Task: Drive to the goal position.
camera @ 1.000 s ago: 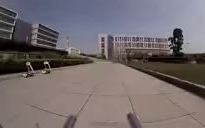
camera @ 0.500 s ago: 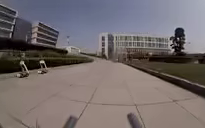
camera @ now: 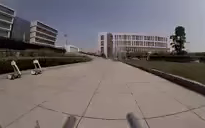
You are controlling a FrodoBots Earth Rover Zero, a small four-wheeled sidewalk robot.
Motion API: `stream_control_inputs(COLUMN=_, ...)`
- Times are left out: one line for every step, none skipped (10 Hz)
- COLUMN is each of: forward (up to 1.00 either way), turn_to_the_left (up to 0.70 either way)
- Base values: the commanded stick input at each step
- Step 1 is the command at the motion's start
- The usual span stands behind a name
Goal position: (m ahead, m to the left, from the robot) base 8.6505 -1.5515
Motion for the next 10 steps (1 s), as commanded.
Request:
stream_control_inputs(forward=0.70, turn_to_the_left=0.00)
stream_control_inputs(forward=0.70, turn_to_the_left=0.00)
stream_control_inputs(forward=0.70, turn_to_the_left=0.00)
stream_control_inputs(forward=0.70, turn_to_the_left=0.00)
stream_control_inputs(forward=0.70, turn_to_the_left=0.00)
stream_control_inputs(forward=0.70, turn_to_the_left=0.00)
stream_control_inputs(forward=0.70, turn_to_the_left=0.00)
stream_control_inputs(forward=0.70, turn_to_the_left=0.00)
stream_control_inputs(forward=0.70, turn_to_the_left=0.00)
stream_control_inputs(forward=0.70, turn_to_the_left=0.00)
